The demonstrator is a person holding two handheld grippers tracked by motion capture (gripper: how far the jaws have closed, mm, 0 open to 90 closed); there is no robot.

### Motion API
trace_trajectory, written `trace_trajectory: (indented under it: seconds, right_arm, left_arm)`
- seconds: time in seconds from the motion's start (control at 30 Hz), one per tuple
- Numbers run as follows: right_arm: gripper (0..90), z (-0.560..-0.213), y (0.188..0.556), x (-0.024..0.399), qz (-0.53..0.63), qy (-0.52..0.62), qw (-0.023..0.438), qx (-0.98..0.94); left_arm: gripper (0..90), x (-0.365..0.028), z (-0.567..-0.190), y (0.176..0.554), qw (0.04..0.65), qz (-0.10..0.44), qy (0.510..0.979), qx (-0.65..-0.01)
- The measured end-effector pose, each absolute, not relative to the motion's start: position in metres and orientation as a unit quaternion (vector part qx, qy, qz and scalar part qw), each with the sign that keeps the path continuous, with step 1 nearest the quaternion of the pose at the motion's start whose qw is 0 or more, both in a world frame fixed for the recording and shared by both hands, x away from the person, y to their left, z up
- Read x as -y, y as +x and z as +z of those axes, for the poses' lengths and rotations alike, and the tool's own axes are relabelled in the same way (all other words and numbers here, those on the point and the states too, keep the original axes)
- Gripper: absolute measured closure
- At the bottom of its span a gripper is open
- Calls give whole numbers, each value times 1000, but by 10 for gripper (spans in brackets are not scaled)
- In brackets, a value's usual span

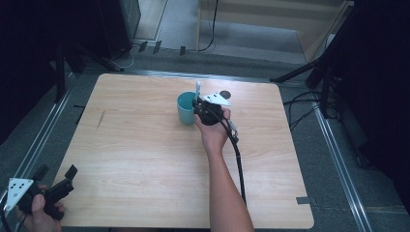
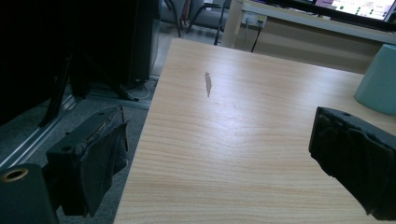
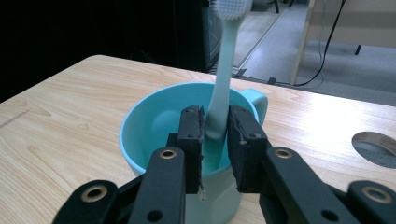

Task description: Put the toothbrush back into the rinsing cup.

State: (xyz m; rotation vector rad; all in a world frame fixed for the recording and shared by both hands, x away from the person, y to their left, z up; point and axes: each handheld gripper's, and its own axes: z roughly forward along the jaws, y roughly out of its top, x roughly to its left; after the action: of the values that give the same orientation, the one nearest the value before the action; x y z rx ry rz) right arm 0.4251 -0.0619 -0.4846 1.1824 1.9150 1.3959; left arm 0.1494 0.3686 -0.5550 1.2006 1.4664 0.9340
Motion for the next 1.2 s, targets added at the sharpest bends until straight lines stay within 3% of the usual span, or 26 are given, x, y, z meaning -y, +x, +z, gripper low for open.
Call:
trace_trajectory:
  seconds: [0.57, 0.67, 0.7, 0.87, 1.2]
  right_arm:
    - [671, -476, 421, 67, 518, 419, 251, -702]
    - [621, -472, 419, 70, 514, 416, 261, -703]
    - [590, -471, 416, 72, 503, 408, 284, -707]
    - [543, -468, 411, 77, 510, 408, 285, -702]
    - [279, -469, 391, 101, 517, 415, 309, -682]
  left_arm:
    - [49, -368, -555, 149, 490, 386, 497, -603]
    - [49, -368, -555, 149, 491, 386, 497, -603]
    - [49, -368, -555, 149, 491, 386, 497, -603]
    - [49, -368, -555, 149, 490, 387, 497, -603]
    - [49, -368, -555, 149, 490, 386, 497, -603]
